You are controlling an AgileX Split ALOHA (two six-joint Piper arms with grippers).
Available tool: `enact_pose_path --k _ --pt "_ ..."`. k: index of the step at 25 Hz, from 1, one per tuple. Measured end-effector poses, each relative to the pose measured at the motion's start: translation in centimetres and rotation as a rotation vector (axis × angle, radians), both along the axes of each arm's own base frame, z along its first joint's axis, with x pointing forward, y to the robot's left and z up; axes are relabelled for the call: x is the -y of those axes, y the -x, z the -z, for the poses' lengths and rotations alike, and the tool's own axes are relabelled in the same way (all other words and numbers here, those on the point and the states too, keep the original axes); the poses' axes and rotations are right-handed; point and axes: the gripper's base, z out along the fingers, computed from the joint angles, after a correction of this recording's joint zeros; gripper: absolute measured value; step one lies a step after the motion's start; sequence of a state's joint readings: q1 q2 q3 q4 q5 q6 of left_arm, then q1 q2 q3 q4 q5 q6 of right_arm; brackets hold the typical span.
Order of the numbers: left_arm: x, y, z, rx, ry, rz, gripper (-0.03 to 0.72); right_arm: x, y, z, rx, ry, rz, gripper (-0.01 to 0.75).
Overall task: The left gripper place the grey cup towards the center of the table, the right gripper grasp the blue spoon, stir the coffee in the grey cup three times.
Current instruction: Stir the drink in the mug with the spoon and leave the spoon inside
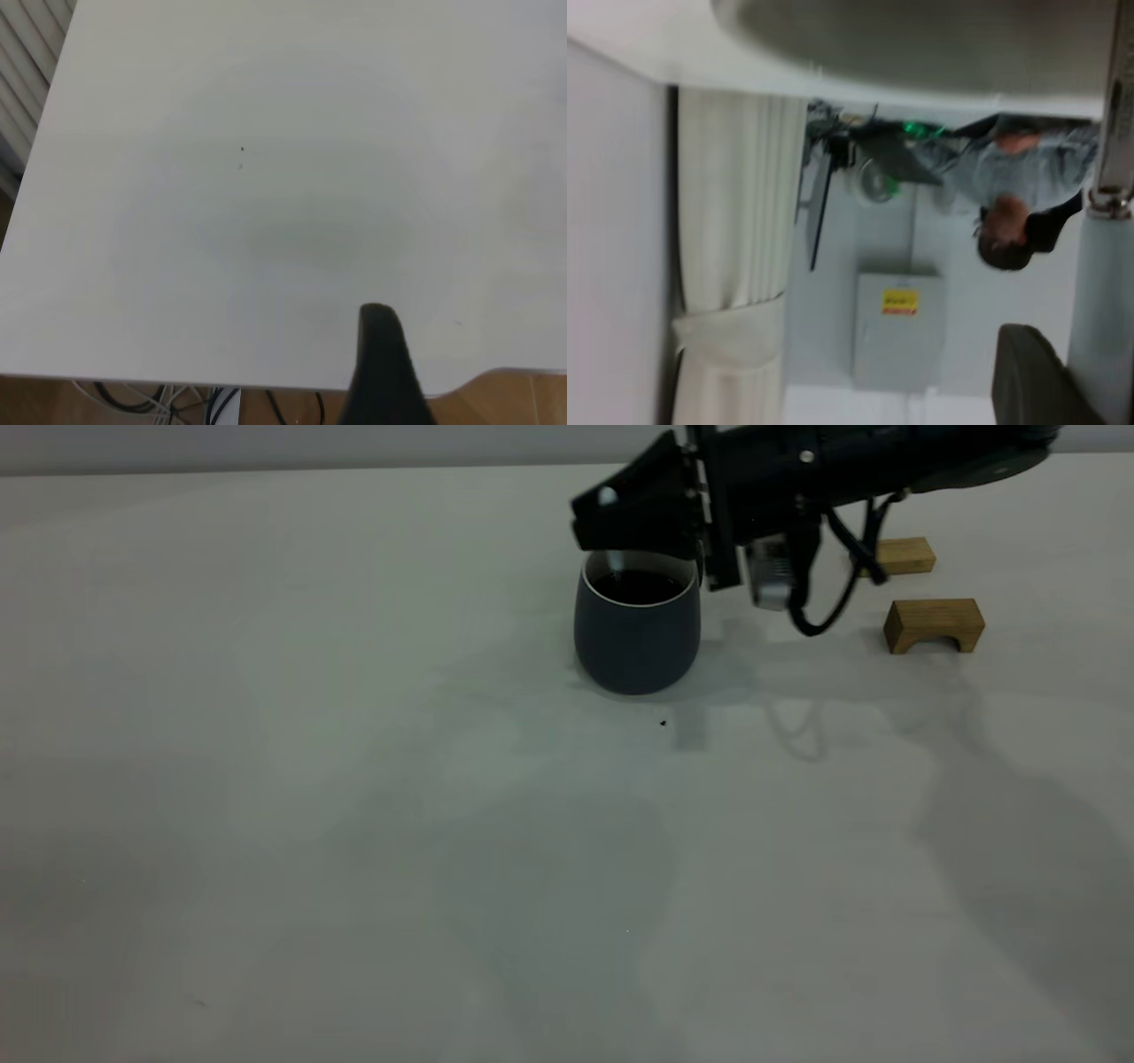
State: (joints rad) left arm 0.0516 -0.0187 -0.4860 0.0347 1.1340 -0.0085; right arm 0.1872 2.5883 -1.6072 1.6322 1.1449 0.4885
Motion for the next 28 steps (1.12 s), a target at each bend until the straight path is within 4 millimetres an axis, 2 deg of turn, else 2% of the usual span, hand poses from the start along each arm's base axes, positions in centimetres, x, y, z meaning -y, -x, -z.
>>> enact_pose_path --k 5,11,16,28 --pt "0.0 0.0 0.0 0.0 0.0 0.0 0.585 -0.4 -0.8 -0.2 -0.014 -0.024 0.113 0.133" --pt "0.0 0.0 0.0 0.0 0.0 0.0 0.585 1.3 -2.0 0.4 -0.015 0.049 0.227 0.133" --pt "0.0 0.0 0.0 0.0 0.0 0.0 0.585 2.9 -2.2 0.2 -0.015 0.021 0.216 0.133" --pt "0.0 0.0 0.0 0.0 0.0 0.0 0.585 3.1 -2.0 0.2 -0.012 0.025 0.195 0.133"
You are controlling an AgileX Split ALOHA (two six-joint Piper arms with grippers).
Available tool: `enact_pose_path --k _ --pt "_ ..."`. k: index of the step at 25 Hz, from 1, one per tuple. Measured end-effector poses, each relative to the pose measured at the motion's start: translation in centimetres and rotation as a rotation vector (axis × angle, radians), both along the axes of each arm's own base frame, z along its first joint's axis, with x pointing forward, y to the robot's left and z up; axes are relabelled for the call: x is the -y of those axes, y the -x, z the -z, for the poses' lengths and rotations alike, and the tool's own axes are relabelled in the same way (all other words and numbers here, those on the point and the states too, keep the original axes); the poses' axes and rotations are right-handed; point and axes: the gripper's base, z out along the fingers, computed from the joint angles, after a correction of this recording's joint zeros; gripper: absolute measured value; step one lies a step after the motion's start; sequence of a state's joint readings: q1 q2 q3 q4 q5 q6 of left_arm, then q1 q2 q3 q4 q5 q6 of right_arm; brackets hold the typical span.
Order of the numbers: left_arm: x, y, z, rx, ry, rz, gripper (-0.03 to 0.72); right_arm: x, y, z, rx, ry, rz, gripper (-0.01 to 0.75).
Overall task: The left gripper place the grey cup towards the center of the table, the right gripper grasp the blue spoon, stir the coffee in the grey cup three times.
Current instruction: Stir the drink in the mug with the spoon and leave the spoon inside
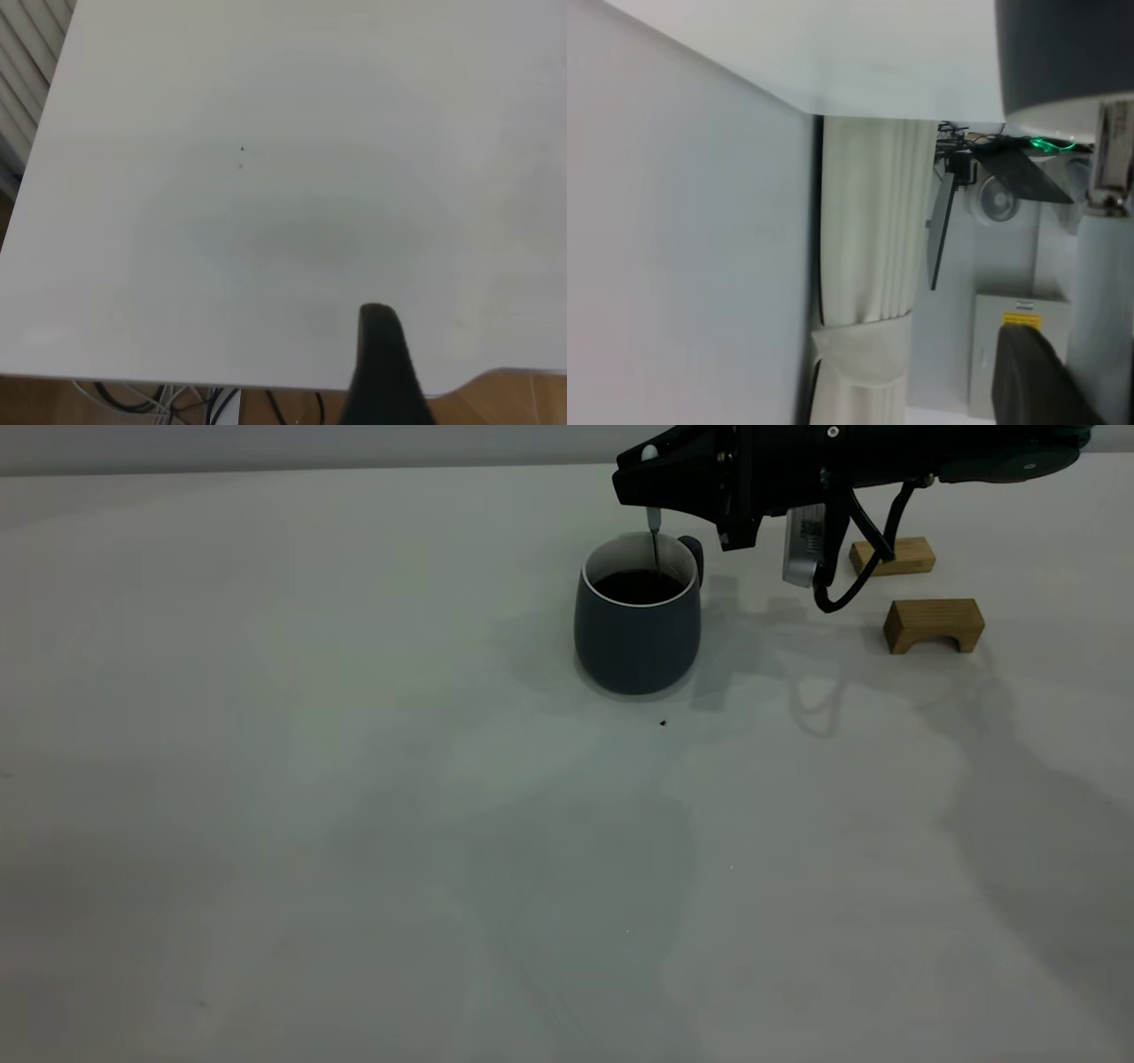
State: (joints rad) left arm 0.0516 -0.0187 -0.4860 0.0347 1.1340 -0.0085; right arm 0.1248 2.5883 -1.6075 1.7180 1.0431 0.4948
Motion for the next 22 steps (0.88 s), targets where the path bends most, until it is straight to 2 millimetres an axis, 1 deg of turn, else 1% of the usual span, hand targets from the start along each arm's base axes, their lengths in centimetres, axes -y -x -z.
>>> enact_pose_path --k 2,6,9,11,13,16,18,20,22 --pt "0.0 0.0 0.0 0.0 0.0 0.0 0.585 0.0 0.1 0.2 0.0 0.013 -0.015 0.133" --pt "0.0 0.0 0.0 0.0 0.0 0.0 0.585 0.0 0.5 0.9 -0.019 -0.033 -0.04 0.133" --pt "0.0 0.0 0.0 0.0 0.0 0.0 0.585 -0.1 0.8 1.2 -0.025 -0.062 -0.065 0.16" --pt "0.0 0.0 0.0 0.0 0.0 0.0 0.585 -0.1 1.0 1.6 -0.034 -0.056 -0.077 0.225" --pt "0.0 0.0 0.0 0.0 0.0 0.0 0.585 -0.1 1.1 1.8 -0.039 -0.053 -0.081 0.323" --pt "0.0 0.0 0.0 0.0 0.0 0.0 0.585 -0.1 1.2 1.9 -0.038 -0.045 -0.093 0.498" --pt "0.0 0.0 0.0 0.0 0.0 0.0 0.585 -0.1 1.4 2.0 -0.036 -0.028 -0.116 0.586" --pt "0.0 0.0 0.0 0.0 0.0 0.0 0.585 -0.1 1.6 1.8 -0.026 -0.003 -0.149 0.644" --pt "0.0 0.0 0.0 0.0 0.0 0.0 0.585 -0.1 1.7 1.4 -0.011 0.017 -0.179 0.673"
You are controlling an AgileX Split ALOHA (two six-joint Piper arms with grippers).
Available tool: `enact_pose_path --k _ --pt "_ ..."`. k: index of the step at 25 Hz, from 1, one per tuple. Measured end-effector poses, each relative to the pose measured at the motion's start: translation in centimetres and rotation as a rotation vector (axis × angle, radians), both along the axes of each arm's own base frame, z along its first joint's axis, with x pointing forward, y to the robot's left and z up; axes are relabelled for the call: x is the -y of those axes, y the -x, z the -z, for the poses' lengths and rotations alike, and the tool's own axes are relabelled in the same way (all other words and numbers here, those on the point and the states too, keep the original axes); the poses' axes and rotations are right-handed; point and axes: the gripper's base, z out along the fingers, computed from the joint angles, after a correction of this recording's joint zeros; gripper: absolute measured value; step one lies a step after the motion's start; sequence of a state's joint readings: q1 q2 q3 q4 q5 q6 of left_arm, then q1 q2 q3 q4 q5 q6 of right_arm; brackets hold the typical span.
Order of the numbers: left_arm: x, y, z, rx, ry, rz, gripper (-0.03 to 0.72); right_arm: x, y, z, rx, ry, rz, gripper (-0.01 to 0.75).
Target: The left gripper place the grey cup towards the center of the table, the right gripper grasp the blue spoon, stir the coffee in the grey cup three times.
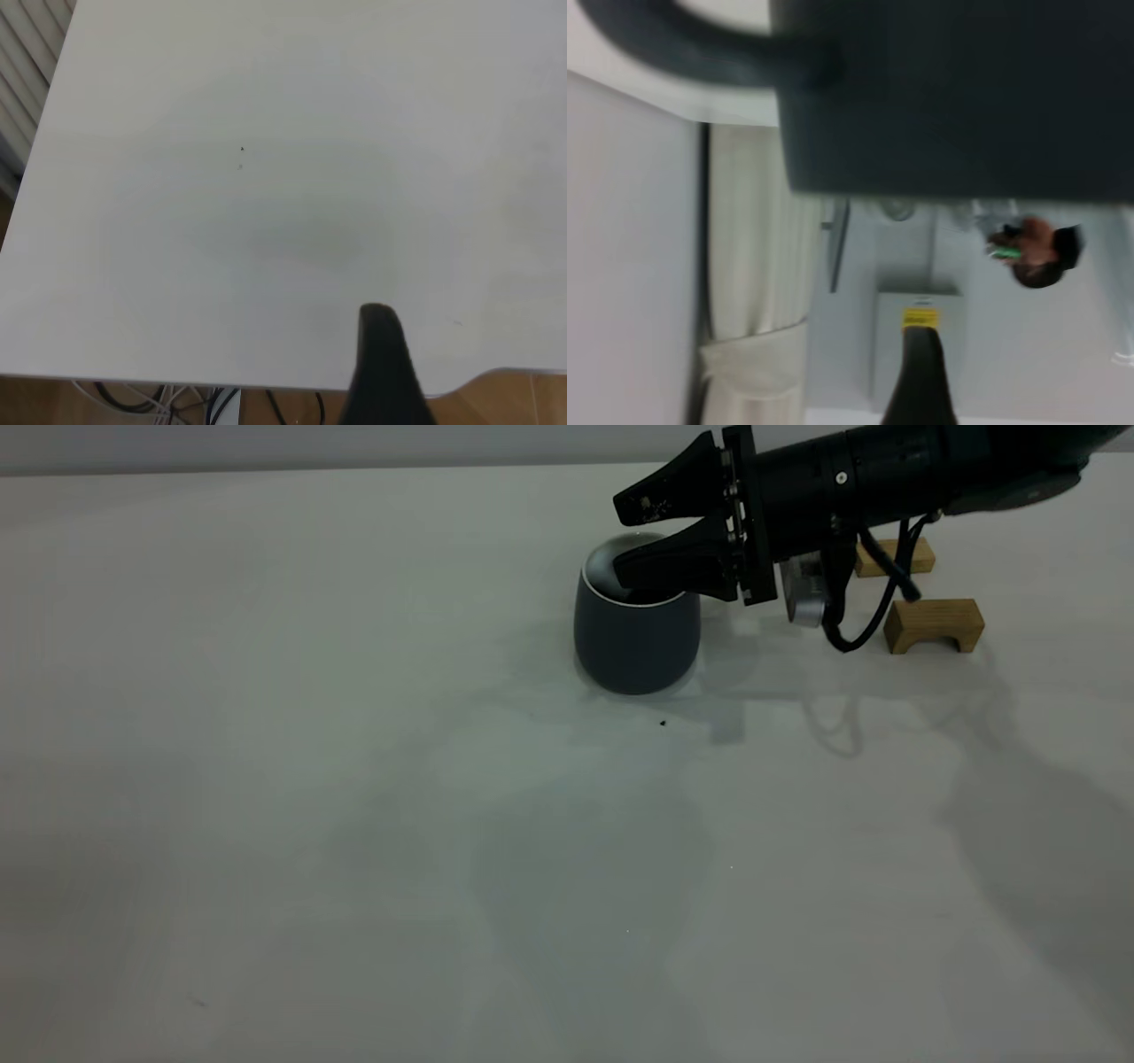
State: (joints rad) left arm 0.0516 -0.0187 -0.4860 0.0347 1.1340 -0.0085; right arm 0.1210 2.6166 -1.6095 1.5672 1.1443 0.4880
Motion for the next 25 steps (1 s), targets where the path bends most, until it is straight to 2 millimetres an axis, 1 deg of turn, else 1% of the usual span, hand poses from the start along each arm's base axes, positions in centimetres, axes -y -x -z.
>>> enact_pose_path --k 2,5,8,9,13,16,18,19,22,23,25 --pt "0.0 0.0 0.0 0.0 0.0 0.0 0.585 0.0 0.0 -0.7 0.02 0.015 -0.023 0.678" --pt "0.0 0.0 0.0 0.0 0.0 0.0 0.585 0.0 -0.1 -2.4 0.065 0.039 -0.058 0.677" --pt "0.0 0.0 0.0 0.0 0.0 0.0 0.585 0.0 -0.1 -5.0 0.141 0.075 -0.112 0.659" --pt "0.0 0.0 0.0 0.0 0.0 0.0 0.585 0.1 -0.1 -6.2 0.18 0.094 -0.139 0.648" --pt "0.0 0.0 0.0 0.0 0.0 0.0 0.585 0.3 0.7 -11.4 0.393 0.217 -0.307 0.56" --pt "0.0 0.0 0.0 0.0 0.0 0.0 0.585 0.4 2.0 -15.6 0.538 0.347 -0.452 0.486" --pt "0.0 0.0 0.0 0.0 0.0 0.0 0.585 0.4 3.2 -18.9 0.634 0.435 -0.536 0.434" --pt "0.0 0.0 0.0 0.0 0.0 0.0 0.585 0.5 3.7 -20.3 0.672 0.469 -0.559 0.409" --pt "0.0 0.0 0.0 0.0 0.0 0.0 0.585 1.1 5.7 -25.8 0.813 0.559 -0.59 0.341" --pt "0.0 0.0 0.0 0.0 0.0 0.0 0.585 1.4 6.4 -27.3 0.85 0.584 -0.593 0.321" --pt "0.0 0.0 0.0 0.0 0.0 0.0 0.585 2.0 8.2 -30.8 0.947 0.643 -0.594 0.287"
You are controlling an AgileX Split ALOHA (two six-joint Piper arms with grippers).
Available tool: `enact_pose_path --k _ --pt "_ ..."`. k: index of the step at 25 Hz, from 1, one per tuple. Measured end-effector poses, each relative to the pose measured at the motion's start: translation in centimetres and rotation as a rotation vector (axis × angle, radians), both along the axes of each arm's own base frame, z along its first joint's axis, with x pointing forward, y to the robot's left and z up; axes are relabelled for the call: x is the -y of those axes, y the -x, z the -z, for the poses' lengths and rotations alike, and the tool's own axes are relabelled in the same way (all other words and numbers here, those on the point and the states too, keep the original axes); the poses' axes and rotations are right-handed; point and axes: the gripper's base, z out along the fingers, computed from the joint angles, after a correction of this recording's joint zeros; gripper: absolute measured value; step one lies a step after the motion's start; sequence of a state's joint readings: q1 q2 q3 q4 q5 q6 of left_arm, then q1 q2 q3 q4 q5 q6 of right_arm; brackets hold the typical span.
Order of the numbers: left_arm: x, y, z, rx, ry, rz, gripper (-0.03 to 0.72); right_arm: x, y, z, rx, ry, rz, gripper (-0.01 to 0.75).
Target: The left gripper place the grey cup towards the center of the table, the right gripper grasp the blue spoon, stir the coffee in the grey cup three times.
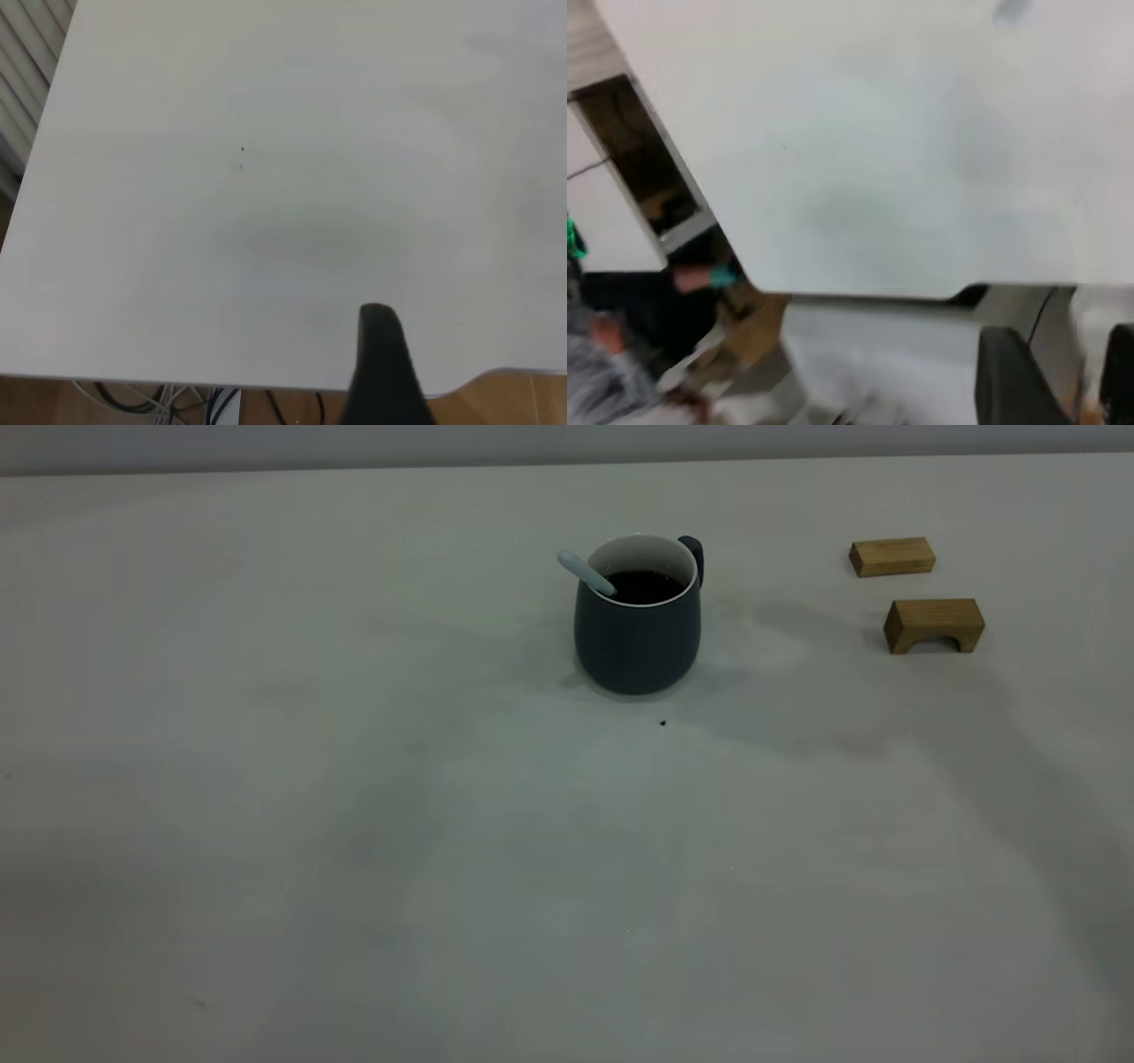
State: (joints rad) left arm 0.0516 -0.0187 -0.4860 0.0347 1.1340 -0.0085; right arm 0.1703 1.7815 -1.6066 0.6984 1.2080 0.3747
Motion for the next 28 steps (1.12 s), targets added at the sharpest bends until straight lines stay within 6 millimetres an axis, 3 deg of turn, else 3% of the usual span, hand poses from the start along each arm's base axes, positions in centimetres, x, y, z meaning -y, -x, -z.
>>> enact_pose_path --k 6,8,11,17,21,24,28 --pt "0.0 0.0 0.0 0.0 0.0 0.0 0.585 2.0 7.0 -9.0 0.351 0.111 -0.093 0.213" --pt "0.0 0.0 0.0 0.0 0.0 0.0 0.585 2.5 9.0 -10.9 0.464 0.144 -0.144 0.21" --pt "0.0 0.0 0.0 0.0 0.0 0.0 0.585 3.4 10.7 -12.2 0.635 0.292 -0.27 0.21" --pt "0.0 0.0 0.0 0.0 0.0 0.0 0.585 4.6 12.1 -12.7 0.752 0.471 -0.388 0.215" --pt "0.0 0.0 0.0 0.0 0.0 0.0 0.585 5.8 13.6 -10.8 0.7 0.586 -0.404 0.221" --pt "0.0 0.0 0.0 0.0 0.0 0.0 0.585 6.8 16.4 -9.1 0.667 0.638 -0.416 0.228" --pt "0.0 0.0 0.0 0.0 0.0 0.0 0.585 8.2 22.1 -7.5 0.693 0.69 -0.407 0.233"
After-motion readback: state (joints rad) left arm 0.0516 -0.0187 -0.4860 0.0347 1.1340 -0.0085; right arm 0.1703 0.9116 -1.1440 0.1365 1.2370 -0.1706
